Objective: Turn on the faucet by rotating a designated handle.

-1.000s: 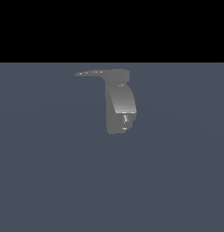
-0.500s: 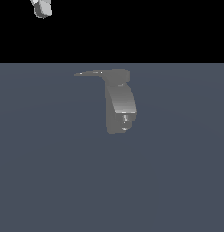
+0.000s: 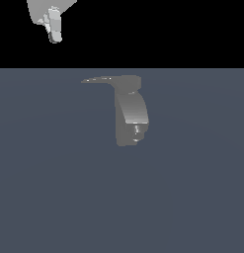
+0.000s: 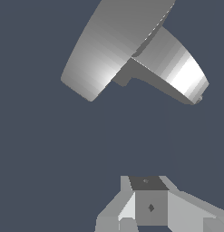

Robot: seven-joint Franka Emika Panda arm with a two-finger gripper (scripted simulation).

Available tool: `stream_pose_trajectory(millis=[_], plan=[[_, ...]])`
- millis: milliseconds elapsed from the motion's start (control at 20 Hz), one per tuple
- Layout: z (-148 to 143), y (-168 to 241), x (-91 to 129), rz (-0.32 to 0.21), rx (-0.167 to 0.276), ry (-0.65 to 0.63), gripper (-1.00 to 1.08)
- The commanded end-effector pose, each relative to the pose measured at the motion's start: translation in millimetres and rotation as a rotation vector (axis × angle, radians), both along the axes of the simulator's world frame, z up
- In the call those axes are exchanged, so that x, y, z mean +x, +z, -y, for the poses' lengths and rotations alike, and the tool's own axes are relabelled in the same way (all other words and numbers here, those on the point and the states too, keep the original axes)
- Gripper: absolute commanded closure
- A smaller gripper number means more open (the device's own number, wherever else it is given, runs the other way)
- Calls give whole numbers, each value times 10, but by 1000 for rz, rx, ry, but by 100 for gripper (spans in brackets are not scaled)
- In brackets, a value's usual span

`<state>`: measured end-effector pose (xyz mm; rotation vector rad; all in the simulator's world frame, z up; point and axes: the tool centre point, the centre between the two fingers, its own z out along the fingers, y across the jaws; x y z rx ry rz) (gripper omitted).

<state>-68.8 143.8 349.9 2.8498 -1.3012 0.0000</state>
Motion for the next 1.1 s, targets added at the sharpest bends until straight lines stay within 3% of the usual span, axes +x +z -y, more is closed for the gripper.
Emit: stream_pose_trajectory(millis=[0,1050], plan=[[-24,-74,132,1,1,-52,108],[125,-749,1354,5,3,-529,108]])
